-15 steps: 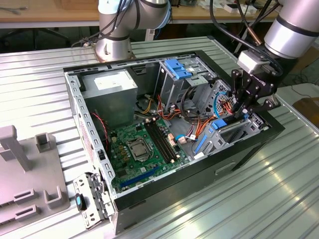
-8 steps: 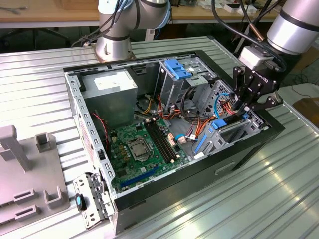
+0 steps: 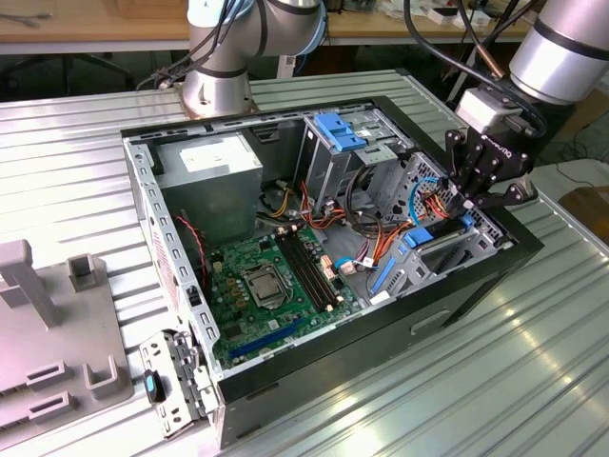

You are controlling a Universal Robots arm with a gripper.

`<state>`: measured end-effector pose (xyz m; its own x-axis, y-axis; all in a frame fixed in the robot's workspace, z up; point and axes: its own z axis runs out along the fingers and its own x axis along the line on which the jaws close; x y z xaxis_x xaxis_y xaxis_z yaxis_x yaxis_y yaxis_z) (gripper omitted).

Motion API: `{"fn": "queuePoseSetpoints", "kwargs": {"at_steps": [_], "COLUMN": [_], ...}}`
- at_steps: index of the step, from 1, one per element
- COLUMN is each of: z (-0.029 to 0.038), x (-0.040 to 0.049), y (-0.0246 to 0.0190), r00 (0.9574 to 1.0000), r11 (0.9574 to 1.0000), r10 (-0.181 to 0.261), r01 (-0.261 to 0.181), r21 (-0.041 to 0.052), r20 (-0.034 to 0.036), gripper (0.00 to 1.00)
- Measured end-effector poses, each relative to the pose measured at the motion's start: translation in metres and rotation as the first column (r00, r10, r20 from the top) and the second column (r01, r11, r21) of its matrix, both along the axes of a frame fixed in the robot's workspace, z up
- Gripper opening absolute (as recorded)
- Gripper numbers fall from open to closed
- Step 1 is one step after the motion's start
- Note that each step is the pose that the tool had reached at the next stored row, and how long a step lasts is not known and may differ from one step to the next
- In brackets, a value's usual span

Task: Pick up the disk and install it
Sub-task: 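Insert the first disk wire, then insert the second disk wire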

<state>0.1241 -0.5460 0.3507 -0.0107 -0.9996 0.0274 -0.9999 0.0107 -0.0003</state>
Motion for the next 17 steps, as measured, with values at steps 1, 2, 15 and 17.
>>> {"fn": "queuePoseSetpoints", "kwargs": {"at_steps": [1, 2, 15, 17], "z": [0.0, 0.0, 0.0296, 0.0351], "x": [0.0, 0.0, -0.0047, -0.0047], "y": [0.0, 0.0, -0.0002, -0.0001], "r00": [1.0, 1.0, 1.0, 1.0], "r11": [1.0, 1.0, 1.0, 1.0], "r10": [0.0, 0.0, 0.0, 0.0], "r01": [0.0, 0.0, 0.0, 0.0], "r21": [0.0, 0.0, 0.0001, -0.0006], "r20": [0.0, 0.0, 0.0008, 0.0008], "gripper": [0.11, 0.11, 0.11, 0.11]}}
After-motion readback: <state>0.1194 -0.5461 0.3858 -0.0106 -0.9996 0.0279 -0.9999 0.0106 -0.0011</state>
